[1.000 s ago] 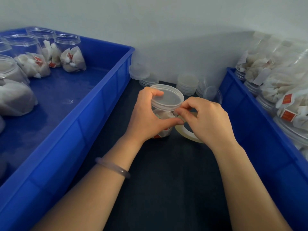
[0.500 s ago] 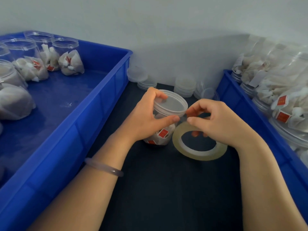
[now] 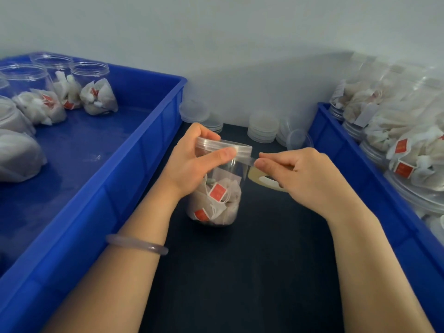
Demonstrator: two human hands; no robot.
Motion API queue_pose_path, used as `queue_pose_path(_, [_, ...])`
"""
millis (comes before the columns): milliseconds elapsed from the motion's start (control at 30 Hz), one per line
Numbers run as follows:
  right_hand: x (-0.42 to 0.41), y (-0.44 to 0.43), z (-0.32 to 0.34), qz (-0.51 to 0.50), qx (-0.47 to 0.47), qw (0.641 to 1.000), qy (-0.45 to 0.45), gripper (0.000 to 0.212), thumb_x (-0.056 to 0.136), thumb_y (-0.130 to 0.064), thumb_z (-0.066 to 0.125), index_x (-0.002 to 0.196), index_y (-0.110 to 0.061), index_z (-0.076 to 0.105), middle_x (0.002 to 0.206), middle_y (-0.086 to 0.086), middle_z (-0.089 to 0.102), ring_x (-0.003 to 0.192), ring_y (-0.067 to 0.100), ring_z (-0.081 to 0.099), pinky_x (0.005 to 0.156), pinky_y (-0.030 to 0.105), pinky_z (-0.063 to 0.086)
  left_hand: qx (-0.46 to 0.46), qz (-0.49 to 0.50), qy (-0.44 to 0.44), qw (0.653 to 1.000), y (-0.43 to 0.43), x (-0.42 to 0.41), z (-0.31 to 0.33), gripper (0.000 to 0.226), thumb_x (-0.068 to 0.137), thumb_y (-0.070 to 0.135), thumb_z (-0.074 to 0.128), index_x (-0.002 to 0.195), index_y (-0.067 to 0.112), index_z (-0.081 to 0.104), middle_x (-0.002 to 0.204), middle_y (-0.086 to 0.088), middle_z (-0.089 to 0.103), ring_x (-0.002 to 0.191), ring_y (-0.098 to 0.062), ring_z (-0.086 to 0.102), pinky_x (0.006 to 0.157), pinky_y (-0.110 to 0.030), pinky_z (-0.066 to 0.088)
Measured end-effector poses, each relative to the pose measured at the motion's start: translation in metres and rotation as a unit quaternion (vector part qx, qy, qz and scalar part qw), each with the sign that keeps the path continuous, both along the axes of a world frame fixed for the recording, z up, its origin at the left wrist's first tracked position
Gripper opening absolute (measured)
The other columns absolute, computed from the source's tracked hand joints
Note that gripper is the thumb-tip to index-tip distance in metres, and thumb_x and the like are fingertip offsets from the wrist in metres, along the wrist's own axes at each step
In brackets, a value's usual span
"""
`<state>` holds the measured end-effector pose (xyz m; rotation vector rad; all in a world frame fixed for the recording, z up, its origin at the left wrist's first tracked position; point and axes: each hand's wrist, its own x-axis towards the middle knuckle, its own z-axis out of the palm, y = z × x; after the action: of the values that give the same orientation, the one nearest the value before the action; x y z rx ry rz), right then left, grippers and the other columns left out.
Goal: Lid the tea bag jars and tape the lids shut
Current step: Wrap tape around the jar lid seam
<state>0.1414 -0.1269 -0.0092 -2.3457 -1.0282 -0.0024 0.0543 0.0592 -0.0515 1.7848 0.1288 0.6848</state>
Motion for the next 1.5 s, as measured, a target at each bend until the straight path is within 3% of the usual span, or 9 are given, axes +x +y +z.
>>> queue_pose_path(133, [0.000,0.006,-0.004,-0.019,0.026,0.999,0.010,0.075,0.065,-0.079,0.039,0.125,-0.039,0.061,0.083,-0.023,0.062,0.091,0.008,0.064,0.084,0.036,0.052,-0.048,-0.044,0.019,0.998,-0.001,0.001,0.000,0.032,0.070,0.043,0.066,0.091,0.023,0.053,0.091,0.002,0.065,0.087,-0.018,0.068,0.073,-0.039,0.057])
queue_pose_path(267, [-0.004,0.010,-0.004,-0.023,0.047,0.997,-0.050,0.076,0.069,-0.080,0.030,0.127,-0.040,0.059,0.094,-0.015,0.068,0.096,0.014,0.062,0.080,0.039,0.051,-0.098,-0.096,-0.004,0.991,0.002,-0.003,0.004,0.043,0.067,0.050,0.064,0.090,0.016,0.052,0.082,0.007,0.070,0.077,-0.014,0.070,0.063,-0.028,0.055])
queue_pose_path(400, [-0.004,0.014,-0.006,0.038,0.017,0.999,-0.011,0.071,0.073,-0.079,0.019,0.117,-0.041,0.060,0.069,-0.021,0.051,0.079,0.008,0.055,0.072,0.035,0.047,-0.164,-0.162,-0.014,0.973,0.000,-0.007,0.004,0.062,0.060,0.056,0.076,0.095,0.011,0.050,0.082,0.004,0.069,0.077,-0.014,0.069,0.064,-0.028,0.055])
queue_pose_path(600, [-0.008,0.012,-0.001,0.084,0.094,0.987,0.097,0.042,0.073,-0.074,0.026,0.091,-0.048,0.054,0.059,-0.023,0.056,0.050,-0.005,0.052,0.047,0.007,0.036,-0.196,-0.208,-0.001,0.958,-0.005,-0.005,0.007,0.073,0.053,0.065,0.078,0.109,0.021,0.063,0.098,0.001,0.071,0.093,-0.019,0.069,0.075,-0.033,0.055])
queue_pose_path(700, [-0.007,0.005,0.008,0.096,0.077,0.989,0.087,0.033,0.071,-0.073,0.031,0.086,-0.054,0.053,0.058,-0.029,0.056,0.052,-0.007,0.052,0.053,0.004,0.038,-0.201,-0.201,-0.010,0.959,-0.010,-0.005,0.009,0.052,0.055,0.060,0.079,0.094,0.027,0.070,0.088,0.004,0.072,0.083,-0.013,0.070,0.067,-0.026,0.056])
queue_pose_path(833, [-0.002,-0.014,0.021,0.066,0.032,0.993,0.092,0.063,0.051,-0.079,0.045,0.105,-0.054,0.063,0.075,-0.041,0.061,0.074,-0.019,0.056,0.064,0.006,0.039,-0.192,-0.128,0.012,0.973,-0.002,-0.006,0.006,0.050,0.062,0.048,0.068,0.103,0.021,0.059,0.085,0.008,0.071,0.079,-0.012,0.070,0.064,-0.026,0.056])
queue_pose_path(967, [-0.008,-0.022,0.032,0.044,0.052,0.996,0.063,0.056,0.049,-0.082,0.045,0.099,-0.060,0.058,0.080,-0.053,0.054,0.087,-0.031,0.047,0.064,-0.009,0.032,-0.172,-0.101,0.031,0.979,-0.002,-0.006,0.004,0.051,0.065,0.049,0.066,0.109,0.024,0.057,0.091,0.009,0.071,0.086,-0.012,0.070,0.064,-0.024,0.056])
queue_pose_path(1200, [-0.004,-0.019,0.031,0.021,0.015,0.995,0.094,0.070,0.046,-0.082,0.045,0.100,-0.044,0.069,0.056,-0.028,0.060,0.057,-0.017,0.054,0.063,0.016,0.035,-0.173,-0.107,0.009,0.979,-0.003,-0.005,0.007,0.061,0.058,0.052,0.065,0.109,0.021,0.056,0.094,0.005,0.069,0.087,-0.016,0.070,0.067,-0.028,0.056])
queue_pose_path(1500, [-0.008,-0.022,0.037,0.074,0.025,0.982,0.170,0.047,0.062,-0.071,0.051,0.081,-0.036,0.075,0.045,-0.003,0.050,0.038,0.003,0.039,0.041,0.011,0.035,-0.173,-0.058,-0.002,0.983,0.000,-0.004,0.007,0.057,0.056,0.051,0.071,0.105,0.023,0.057,0.091,0.006,0.069,0.084,-0.015,0.070,0.068,-0.032,0.057])
